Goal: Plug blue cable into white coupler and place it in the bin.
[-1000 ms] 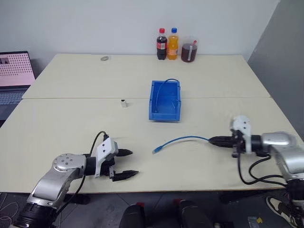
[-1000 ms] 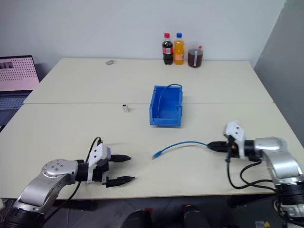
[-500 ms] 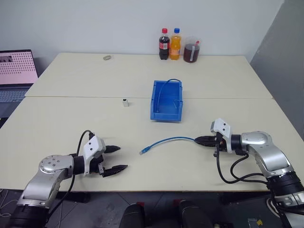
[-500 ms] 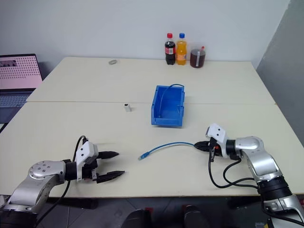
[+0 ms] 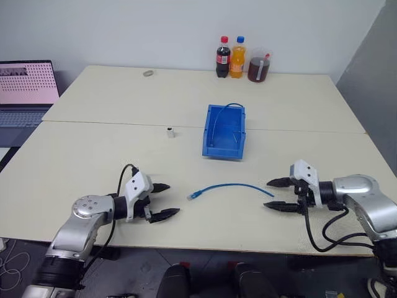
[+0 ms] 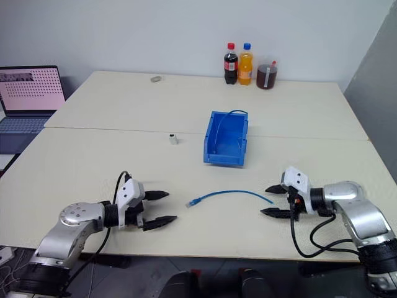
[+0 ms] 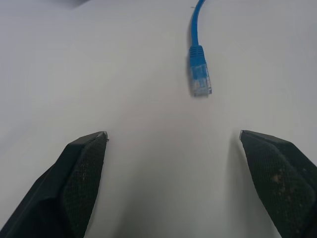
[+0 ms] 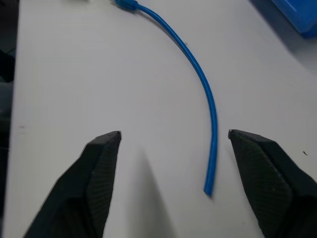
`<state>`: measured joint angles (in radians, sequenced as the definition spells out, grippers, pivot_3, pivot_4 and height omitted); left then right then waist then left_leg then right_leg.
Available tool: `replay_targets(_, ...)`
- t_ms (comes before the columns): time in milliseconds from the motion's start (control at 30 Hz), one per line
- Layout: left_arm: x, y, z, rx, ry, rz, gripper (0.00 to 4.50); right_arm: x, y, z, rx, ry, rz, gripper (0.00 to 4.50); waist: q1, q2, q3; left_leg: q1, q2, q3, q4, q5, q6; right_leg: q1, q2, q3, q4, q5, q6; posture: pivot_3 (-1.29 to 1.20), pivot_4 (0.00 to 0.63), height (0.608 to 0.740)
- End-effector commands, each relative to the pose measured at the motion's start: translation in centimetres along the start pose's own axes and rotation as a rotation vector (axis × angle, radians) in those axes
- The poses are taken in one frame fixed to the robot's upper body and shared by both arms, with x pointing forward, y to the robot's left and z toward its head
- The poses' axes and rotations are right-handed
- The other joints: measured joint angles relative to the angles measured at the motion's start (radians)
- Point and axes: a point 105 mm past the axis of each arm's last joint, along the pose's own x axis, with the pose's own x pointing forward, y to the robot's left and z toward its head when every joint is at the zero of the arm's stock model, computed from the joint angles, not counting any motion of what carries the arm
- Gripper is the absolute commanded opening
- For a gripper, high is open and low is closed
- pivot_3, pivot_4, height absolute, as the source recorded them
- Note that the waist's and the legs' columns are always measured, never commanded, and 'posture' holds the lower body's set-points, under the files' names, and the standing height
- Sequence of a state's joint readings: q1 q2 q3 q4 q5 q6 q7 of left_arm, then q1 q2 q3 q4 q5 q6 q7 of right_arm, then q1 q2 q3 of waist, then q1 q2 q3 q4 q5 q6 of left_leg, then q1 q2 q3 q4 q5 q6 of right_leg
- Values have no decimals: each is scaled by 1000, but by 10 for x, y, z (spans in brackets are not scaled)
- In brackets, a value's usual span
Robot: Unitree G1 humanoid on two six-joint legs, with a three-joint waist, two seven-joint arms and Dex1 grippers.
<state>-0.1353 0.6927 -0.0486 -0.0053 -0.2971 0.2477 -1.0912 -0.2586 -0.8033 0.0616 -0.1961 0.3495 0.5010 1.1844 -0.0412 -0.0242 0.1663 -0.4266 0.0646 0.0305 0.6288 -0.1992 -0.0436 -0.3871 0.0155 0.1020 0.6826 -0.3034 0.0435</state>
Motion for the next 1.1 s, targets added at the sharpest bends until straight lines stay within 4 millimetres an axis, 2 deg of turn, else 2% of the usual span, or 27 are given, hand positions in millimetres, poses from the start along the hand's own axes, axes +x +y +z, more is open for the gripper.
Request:
replay_targets(33, 19, -10, 6, 34, 9, -28, 4500, 4, 10, 26, -35, -81, -18, 4009, 0, 0, 0, 0, 0, 0, 0, 0, 0, 0, 0, 0, 0, 0, 0, 0, 150, 740)
replay_targets(167, 32, -8, 5, 49, 34, -15, 4500, 10, 19, 30, -43, -85, -15, 4009, 6, 0, 0, 0, 0, -1, 1, 0, 0, 0, 0, -1, 0, 0, 1, 0, 150, 740)
replay_targets(300, 37, -5, 3, 61, 70, -7, 4500, 10, 20, 33, -46, -89, -26, 4009, 15, 0, 0, 0, -1, -1, 1, 0, 0, 1, 0, -1, 0, 0, 1, 0, 150, 740)
replay_targets(400, 40, -3, 2, 65, 84, -9, 4078, 10, 19, 33, -44, -89, -37, 4039, 15, 0, 0, 0, -1, -2, 1, 0, 0, 2, 0, -2, 0, 0, 1, 0, 150, 740)
replay_targets(733, 56, -15, 0, 54, 102, -67, 2073, 12, 21, 37, -52, -100, -56, 4039, 15, 1, -1, 0, -1, -2, 2, 0, 1, 2, 0, -2, 0, 0, 1, 0, 150, 740)
replay_targets(900, 54, -18, -2, 53, 107, -84, 1122, 12, 19, 40, -51, -113, -80, 4039, 14, 1, -2, 0, -1, -2, 2, 0, 1, 2, 0, -2, 0, 0, 1, 0, 150, 740)
replay_targets(1033, 49, -12, 4, 67, 83, -63, 370, 13, 19, 43, -31, -131, -84, 4039, 13, 1, -2, 0, -1, -2, 1, 0, 1, 2, 0, -2, 0, 0, 1, 0, 150, 740)
replay_targets(1100, 46, -6, 13, 77, 47, -46, 271, 14, 21, 47, -9, -154, -77, 4039, 12, 1, -2, 0, -1, -2, 1, 0, 1, 2, 0, -2, 0, 0, 1, 0, 150, 740)
